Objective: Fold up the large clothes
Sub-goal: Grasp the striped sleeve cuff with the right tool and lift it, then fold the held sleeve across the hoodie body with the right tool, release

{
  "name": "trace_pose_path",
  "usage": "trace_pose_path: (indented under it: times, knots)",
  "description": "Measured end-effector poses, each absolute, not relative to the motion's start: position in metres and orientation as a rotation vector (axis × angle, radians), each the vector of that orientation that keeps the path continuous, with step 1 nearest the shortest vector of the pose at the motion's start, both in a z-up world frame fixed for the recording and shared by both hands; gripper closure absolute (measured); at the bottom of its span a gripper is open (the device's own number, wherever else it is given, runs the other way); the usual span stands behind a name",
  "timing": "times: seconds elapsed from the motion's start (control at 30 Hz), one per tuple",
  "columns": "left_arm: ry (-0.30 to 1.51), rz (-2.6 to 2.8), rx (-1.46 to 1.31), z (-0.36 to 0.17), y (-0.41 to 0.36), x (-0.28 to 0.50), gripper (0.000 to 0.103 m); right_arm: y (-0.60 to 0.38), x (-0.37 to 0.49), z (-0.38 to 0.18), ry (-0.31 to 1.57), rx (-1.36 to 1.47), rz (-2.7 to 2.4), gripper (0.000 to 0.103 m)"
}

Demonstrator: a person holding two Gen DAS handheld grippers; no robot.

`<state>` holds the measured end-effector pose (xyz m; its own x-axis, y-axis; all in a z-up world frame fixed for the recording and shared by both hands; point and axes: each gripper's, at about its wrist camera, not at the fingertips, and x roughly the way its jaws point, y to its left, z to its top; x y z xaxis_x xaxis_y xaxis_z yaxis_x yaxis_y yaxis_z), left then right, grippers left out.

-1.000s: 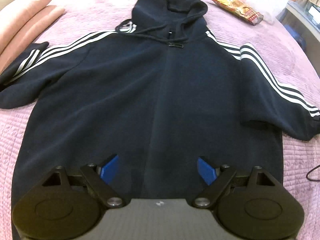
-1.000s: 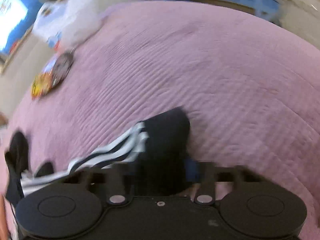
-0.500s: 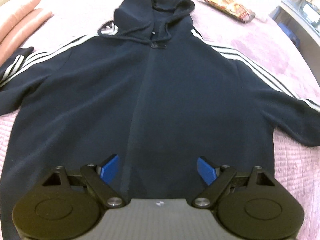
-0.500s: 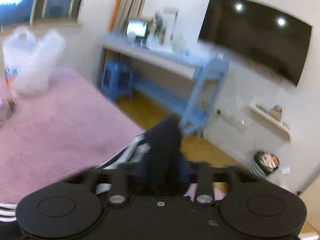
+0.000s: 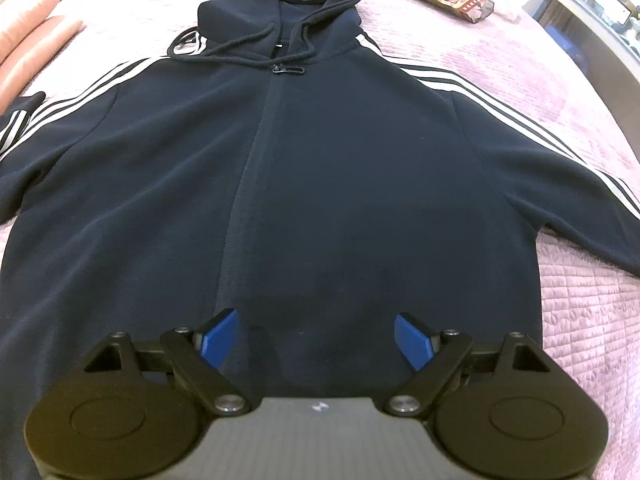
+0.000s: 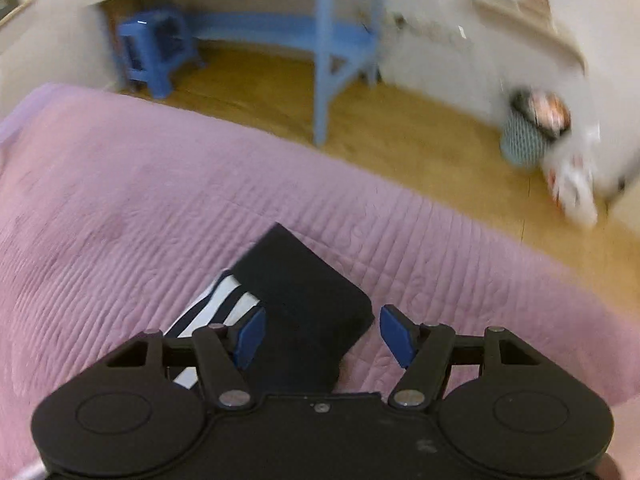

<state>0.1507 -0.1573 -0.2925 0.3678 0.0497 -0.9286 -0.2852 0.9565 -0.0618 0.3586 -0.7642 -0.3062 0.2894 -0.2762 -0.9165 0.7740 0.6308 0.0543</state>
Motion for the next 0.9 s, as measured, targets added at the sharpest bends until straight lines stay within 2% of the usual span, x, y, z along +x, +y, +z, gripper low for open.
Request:
trace_pose_path:
  times: [0.17, 0.23, 0.27, 0.3, 0.57, 0.67, 0.9]
  knots:
    - [1.178, 0.210, -0.224, -0.294, -0.159, 0.150, 0.017, -0.771, 0.361, -0.332, 1.051, 0.684, -0.729, 0.022]
    - [1.176, 0.211, -0.222, -0.294, -0.159, 0.150, 0.017, -0.760, 0.360, -0.328, 1.017, 0.624, -0.700, 0.044]
    - [1.175, 0.215, -0.222, -0.294, -0.158, 0.150, 0.017, -0.753, 0.358, -0.325, 0.996, 0.598, -0.663, 0.077]
    - [1.173, 0.218, -0.223, -0.294, -0.158, 0.149, 0.017, -0.746, 0.355, -0.321, 0.982, 0.579, -0.633, 0.085]
    - [1.127, 0.241, -0.253, -0.280, -0.142, 0.138, 0.018, -0.640, 0.302, -0.267, 0.812, 0.283, -0.441, 0.085]
    - [1.097, 0.214, -0.278, -0.275, -0.124, 0.130, 0.027, -0.581, 0.275, -0.250, 0.752, 0.275, -0.274, 0.085]
    - [1.041, 0.257, -0.286, -0.258, -0.068, 0.117, 0.028, -0.419, 0.244, -0.227, 0.734, 0.277, 0.075, 0.085]
